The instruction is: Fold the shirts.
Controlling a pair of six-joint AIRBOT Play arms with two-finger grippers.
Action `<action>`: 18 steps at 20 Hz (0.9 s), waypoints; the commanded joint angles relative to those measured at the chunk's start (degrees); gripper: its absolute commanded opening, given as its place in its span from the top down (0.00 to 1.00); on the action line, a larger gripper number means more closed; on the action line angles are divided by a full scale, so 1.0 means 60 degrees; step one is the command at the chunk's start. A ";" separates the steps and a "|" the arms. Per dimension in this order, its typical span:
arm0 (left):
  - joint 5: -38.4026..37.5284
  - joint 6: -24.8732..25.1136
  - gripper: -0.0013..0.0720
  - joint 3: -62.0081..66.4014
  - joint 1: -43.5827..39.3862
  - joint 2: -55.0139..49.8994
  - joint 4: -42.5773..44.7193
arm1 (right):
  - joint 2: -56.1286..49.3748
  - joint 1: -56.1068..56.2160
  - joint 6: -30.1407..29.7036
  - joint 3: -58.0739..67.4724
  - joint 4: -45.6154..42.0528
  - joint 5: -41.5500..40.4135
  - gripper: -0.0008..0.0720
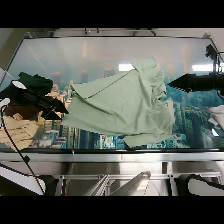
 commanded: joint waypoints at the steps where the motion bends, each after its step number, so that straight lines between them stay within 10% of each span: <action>1: 0.0484 0.0357 0.04 -0.0168 -0.0896 -0.0182 0.0255 | 0.0561 -0.0051 -0.0044 -0.0652 0.0029 0.0022 0.59; 4: 0.0459 0.0667 0.15 -0.0178 -0.1570 -0.0182 0.0259 | 0.0812 -0.0080 0.0036 -0.0871 -0.0004 0.0073 0.59; 6: 0.0503 0.0841 0.93 -0.0178 -0.1749 -0.0182 0.0262 | 0.0933 -0.0160 0.0437 -0.0994 -0.0510 0.0091 0.59; 12: 0.0576 0.0918 0.96 -0.0178 -0.1158 -0.0178 0.0262 | 0.2164 -0.2033 0.2310 -0.3085 -0.2127 -0.0025 0.67; 15: 0.0288 0.0911 0.96 -0.0178 -0.0572 -0.0175 0.0248 | 0.3140 -0.2892 0.3304 -0.4750 -0.3249 -0.0503 0.31; 18: 0.0142 0.0918 0.96 -0.0182 -0.0127 -0.0175 -0.0444 | 0.3147 -0.2841 0.3246 -0.5982 -0.3177 -0.1249 0.29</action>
